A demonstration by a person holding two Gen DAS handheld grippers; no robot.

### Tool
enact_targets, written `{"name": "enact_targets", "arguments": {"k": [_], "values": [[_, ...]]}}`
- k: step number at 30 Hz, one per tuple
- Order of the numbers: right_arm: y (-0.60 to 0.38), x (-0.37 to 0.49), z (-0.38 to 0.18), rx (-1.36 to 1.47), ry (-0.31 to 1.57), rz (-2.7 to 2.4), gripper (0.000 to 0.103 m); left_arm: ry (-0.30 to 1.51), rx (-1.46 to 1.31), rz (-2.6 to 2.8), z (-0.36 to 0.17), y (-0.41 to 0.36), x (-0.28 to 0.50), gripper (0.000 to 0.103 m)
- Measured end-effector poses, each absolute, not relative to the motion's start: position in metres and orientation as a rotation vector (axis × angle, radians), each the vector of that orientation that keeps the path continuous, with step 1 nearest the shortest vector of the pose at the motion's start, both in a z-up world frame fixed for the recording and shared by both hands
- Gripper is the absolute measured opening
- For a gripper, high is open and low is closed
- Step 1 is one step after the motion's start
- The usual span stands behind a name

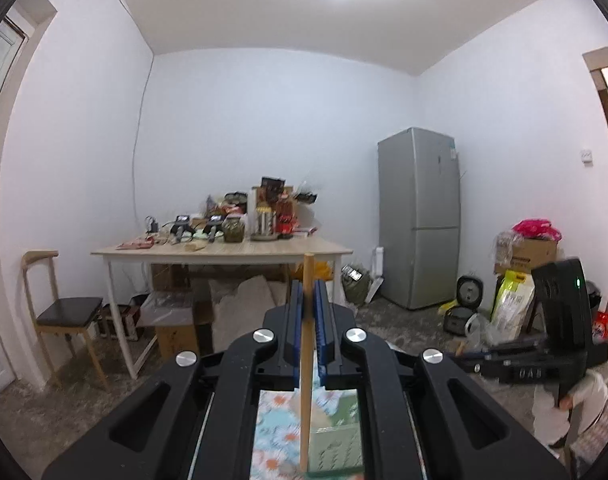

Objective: Organize utensils
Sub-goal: 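Raise the held chopsticks with both tools above the cover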

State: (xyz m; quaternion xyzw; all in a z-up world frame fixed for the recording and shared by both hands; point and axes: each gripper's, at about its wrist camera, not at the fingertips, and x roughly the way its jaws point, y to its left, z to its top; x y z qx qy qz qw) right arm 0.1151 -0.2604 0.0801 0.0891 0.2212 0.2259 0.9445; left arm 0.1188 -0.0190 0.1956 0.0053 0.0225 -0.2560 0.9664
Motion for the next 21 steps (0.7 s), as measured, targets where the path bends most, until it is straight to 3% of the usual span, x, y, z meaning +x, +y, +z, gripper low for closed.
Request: {"name": "enact_targets", "arguments": {"k": [10,21], "values": [[-0.298,0.076,0.117,0.237,0.307,0.499,0.003,0.047,-0.084,-0.620,0.213,-0.062,0.158,0.005],[-0.329,0.070,0.127,0.266,0.260,0.476,0.003,0.175,-0.104,-0.637,0.166,-0.115,0.228,0.005]]}}
